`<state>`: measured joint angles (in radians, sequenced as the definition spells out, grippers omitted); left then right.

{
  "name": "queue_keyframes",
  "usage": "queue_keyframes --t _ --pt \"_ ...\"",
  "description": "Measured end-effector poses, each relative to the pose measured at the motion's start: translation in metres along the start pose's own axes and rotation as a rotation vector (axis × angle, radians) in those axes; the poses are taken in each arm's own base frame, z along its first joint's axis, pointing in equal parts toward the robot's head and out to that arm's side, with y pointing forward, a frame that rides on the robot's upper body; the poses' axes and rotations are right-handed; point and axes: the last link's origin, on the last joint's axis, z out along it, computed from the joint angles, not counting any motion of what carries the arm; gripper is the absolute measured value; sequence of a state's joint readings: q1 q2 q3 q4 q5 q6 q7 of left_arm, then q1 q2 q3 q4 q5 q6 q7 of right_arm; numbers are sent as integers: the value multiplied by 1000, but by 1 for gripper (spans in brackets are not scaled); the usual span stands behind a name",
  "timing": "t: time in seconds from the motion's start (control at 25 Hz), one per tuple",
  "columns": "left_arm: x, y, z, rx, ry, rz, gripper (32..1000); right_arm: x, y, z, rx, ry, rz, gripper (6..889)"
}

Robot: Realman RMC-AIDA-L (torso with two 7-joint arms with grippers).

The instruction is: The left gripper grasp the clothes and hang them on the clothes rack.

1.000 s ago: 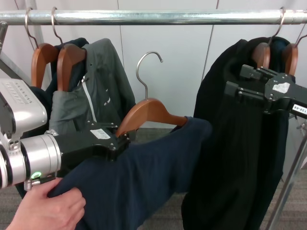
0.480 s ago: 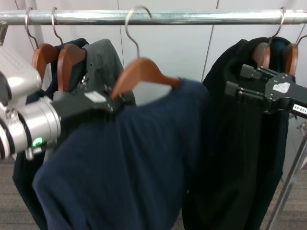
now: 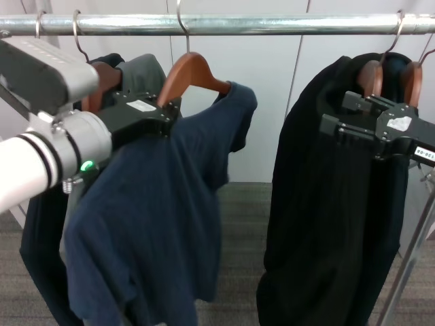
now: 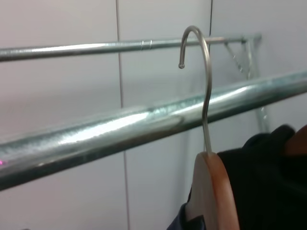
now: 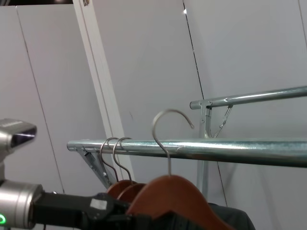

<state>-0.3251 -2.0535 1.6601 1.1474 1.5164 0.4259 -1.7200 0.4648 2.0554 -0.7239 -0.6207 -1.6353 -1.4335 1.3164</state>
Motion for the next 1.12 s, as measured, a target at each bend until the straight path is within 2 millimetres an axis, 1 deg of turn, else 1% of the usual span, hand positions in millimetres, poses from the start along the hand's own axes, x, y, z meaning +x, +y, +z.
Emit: queue_keyframes --t 0.2,0.28,0.68,0.8,0.88,0.96,1.12 --pt "-10 4 15 -2 -53 13 173 1 0 0 1 1 4 822" --pt "-13 4 18 -5 -68 12 176 1 0 0 2 1 5 822" --pt "-13 5 18 -12 -62 19 194 3 1 1 3 2 -1 822" --pt "-12 6 16 -16 -57 26 333 5 1 1 3 3 1 822" --pt "-8 8 10 -26 -35 22 425 5 1 0 4 2 -1 822" --pt "-4 11 3 -42 -14 17 460 6 1 0 5 3 0 822" --pt "3 21 -30 -128 64 34 530 7 1 -2 11 2 4 822"
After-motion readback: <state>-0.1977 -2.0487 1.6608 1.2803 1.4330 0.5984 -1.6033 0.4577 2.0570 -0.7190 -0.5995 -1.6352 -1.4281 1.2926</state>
